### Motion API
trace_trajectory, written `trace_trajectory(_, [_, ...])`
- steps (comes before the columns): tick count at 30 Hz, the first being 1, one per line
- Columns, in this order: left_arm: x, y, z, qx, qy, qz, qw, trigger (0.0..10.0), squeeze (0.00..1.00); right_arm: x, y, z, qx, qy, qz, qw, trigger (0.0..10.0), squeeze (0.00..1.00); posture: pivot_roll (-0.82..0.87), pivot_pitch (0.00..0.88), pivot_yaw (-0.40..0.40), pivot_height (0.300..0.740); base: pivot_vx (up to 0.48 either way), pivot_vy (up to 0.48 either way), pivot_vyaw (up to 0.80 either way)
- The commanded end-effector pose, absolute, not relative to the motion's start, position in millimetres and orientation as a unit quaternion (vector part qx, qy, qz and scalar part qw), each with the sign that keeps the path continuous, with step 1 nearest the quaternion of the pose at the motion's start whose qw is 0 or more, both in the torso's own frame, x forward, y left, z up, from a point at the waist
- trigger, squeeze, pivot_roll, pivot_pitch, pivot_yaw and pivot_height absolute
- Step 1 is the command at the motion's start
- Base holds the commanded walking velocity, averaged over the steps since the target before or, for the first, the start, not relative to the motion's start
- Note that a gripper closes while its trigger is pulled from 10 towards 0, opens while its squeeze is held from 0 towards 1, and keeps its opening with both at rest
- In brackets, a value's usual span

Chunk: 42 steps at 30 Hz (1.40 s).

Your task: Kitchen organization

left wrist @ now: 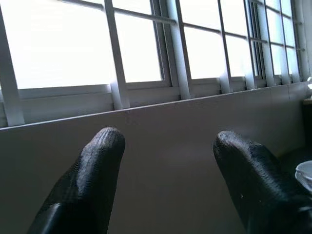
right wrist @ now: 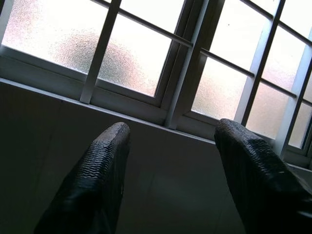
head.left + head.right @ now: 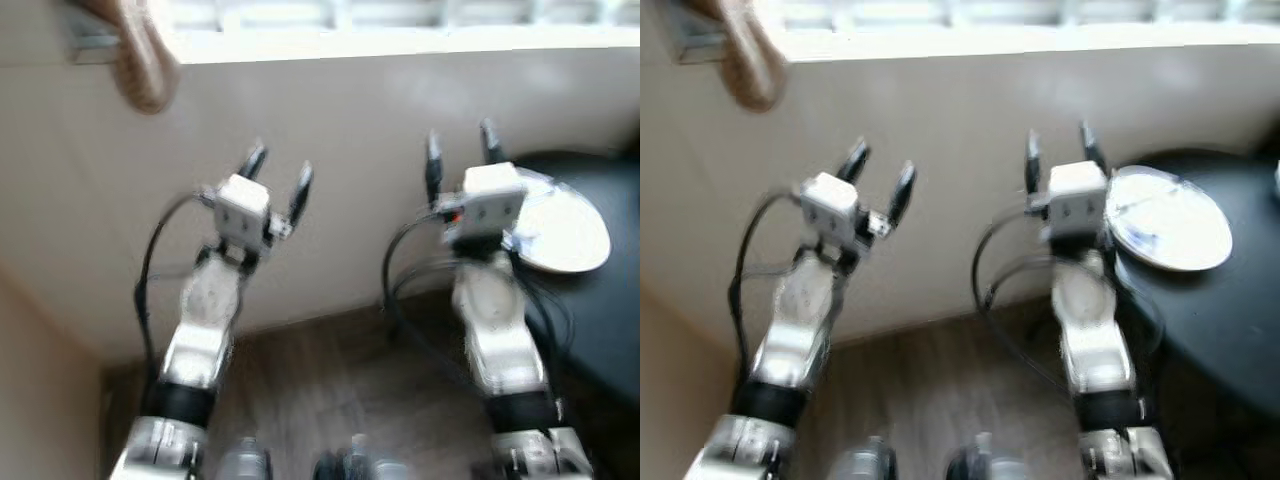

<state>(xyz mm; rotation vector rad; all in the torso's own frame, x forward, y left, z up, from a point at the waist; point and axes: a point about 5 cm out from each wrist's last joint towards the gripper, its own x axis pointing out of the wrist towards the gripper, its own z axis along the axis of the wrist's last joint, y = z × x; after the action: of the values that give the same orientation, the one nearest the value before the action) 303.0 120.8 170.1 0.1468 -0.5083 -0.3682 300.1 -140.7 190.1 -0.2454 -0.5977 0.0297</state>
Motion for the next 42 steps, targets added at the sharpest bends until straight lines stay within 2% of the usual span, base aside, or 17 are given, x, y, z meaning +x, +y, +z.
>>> trace_trajectory(1, [301.7, 116.7, 166.3, 0.074, -0.241, -0.187, 0.949, 10.0, 0.0, 301.2, -141.3, 187.2, -0.133, -0.284, 0.014, 0.949, 10.0, 0.0, 0.16, 0.0, -0.051, 0.74, 0.0, 0.0, 0.0])
trace_trajectory(16, [303.1, 117.5, 165.0, 0.073, -0.233, -0.183, 0.952, 10.0, 0.0, 302.7, -139.5, 180.5, -0.163, -0.263, 0.014, 0.951, 10.0, 0.0, 0.16, 0.0, -0.051, 0.74, 0.0, -0.422, 0.0])
trace_trajectory(24, [304.9, 117.7, 162.8, 0.068, -0.223, -0.178, 0.956, 10.0, 0.0, 306.4, -134.3, 173.4, -0.197, -0.239, 0.036, 0.95, 10.0, 0.0, 0.16, 0.0, -0.053, 0.74, 0.0, 0.0, 0.0])
trace_trajectory(30, [305.6, 118.7, 162.7, 0.07, -0.221, -0.175, 0.957, 10.0, 0.0, 307.5, -133.1, 171.4, -0.199, -0.233, 0.037, 0.951, 10.0, 0.0, 0.16, 0.0, -0.055, 0.74, 0.0, 0.0, 0.72])
trace_trajectory(34, [308.1, 122.8, 161.1, 0.073, -0.213, -0.163, 0.961, 10.0, 0.0, 309.5, -136.9, 168.0, -0.203, -0.217, 0.03, 0.954, 10.0, 0.0, 0.15, 0.0, -0.054, 0.74, 0.0, 0.0, 0.0])
trace_trajectory(42, [307.2, 122.7, 161.3, 0.072, -0.213, -0.164, 0.96, 10.0, 0.0, 308.2, -133.8, 164.6, -0.214, -0.213, 0.039, 0.952, 10.0, 0.0, 0.15, 0.0, -0.052, 0.74, 0.396, 0.0, 0.0])
